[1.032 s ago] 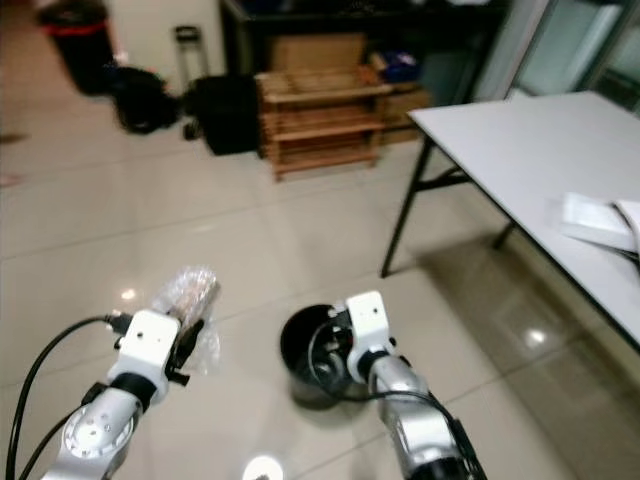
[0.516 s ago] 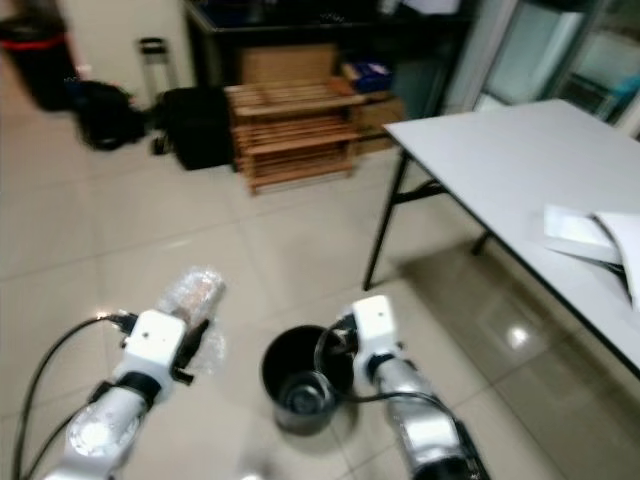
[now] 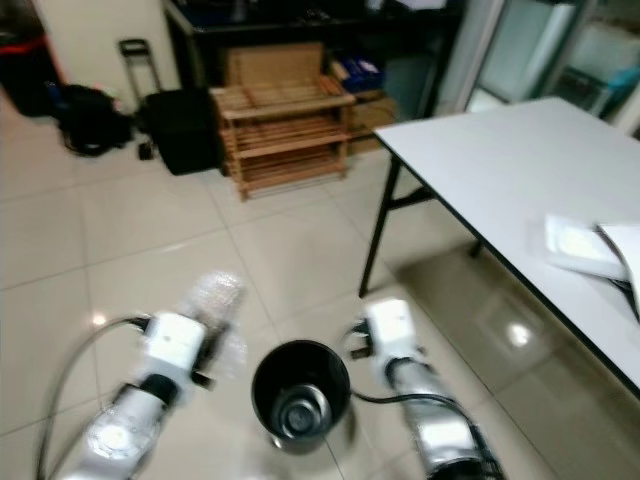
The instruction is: Picking trash to rubbish bin
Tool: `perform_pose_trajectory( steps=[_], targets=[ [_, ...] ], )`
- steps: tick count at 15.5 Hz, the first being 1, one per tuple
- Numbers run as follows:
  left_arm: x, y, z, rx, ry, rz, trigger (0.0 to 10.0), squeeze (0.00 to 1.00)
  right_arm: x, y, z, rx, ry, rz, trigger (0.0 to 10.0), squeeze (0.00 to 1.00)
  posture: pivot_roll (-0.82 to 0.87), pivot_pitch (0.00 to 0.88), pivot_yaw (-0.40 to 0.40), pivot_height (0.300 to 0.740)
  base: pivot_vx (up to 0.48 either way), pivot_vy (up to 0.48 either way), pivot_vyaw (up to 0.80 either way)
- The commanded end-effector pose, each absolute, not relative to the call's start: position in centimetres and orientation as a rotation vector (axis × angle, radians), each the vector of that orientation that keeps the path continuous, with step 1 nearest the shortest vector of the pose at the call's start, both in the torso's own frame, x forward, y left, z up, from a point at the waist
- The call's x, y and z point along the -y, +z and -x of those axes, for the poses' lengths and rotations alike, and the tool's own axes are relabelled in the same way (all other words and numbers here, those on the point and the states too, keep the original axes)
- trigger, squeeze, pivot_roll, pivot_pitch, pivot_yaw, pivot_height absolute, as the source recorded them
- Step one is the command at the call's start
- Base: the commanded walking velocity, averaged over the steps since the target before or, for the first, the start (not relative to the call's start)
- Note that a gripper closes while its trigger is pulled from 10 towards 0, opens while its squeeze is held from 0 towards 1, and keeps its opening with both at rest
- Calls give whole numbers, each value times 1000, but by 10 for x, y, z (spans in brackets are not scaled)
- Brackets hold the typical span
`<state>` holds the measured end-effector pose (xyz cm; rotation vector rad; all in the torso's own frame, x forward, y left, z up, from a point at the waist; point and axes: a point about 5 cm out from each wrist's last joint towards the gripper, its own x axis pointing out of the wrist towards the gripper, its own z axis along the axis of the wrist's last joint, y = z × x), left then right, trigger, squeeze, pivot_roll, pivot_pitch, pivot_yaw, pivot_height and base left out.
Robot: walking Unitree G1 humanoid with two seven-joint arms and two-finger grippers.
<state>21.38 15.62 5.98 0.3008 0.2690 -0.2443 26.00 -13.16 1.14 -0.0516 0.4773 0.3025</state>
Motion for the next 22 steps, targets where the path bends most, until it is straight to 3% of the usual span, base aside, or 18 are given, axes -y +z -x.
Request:
perform_pose_trajectory(
  steps=[1,6,10,13,18,19,22],
  targets=[
    [-163,62,-215,-262,-228,-326,10000,0,120,17,-265,-450,330,43,10000,0,84,54,-65,740,330,0,0],
    [-160,61,-215,-262,-253,-333,10000,0,118,19,-268,-441,339,60,10000,0,68,61,-69,740,332,0,0],
    [-153,55,-210,-298,-415,-408,10000,0,111,11,-275,-481,439,218,10000,0,68,77,-85,740,0,0,0],
    [-159,43,-194,-386,-517,-481,10000,0,94,0,-282,-526,545,339,10000,0,71,94,-105,740,0,0,0],
    [-166,45,-185,-404,-508,-498,10000,0,73,-5,-286,-576,547,326,10000,0,94,112,-122,740,0,0,0],
    [-166,45,-184,-405,-508,-500,10000,0,70,-5,-286,-588,536,288,10000,1000,100,117,-123,740,0,0,0],
    [-166,46,-182,-404,-506,-502,10000,0,64,-4,-287,-600,528,216,10000,1000,99,122,-120,740,0,0,0]
  ],
)
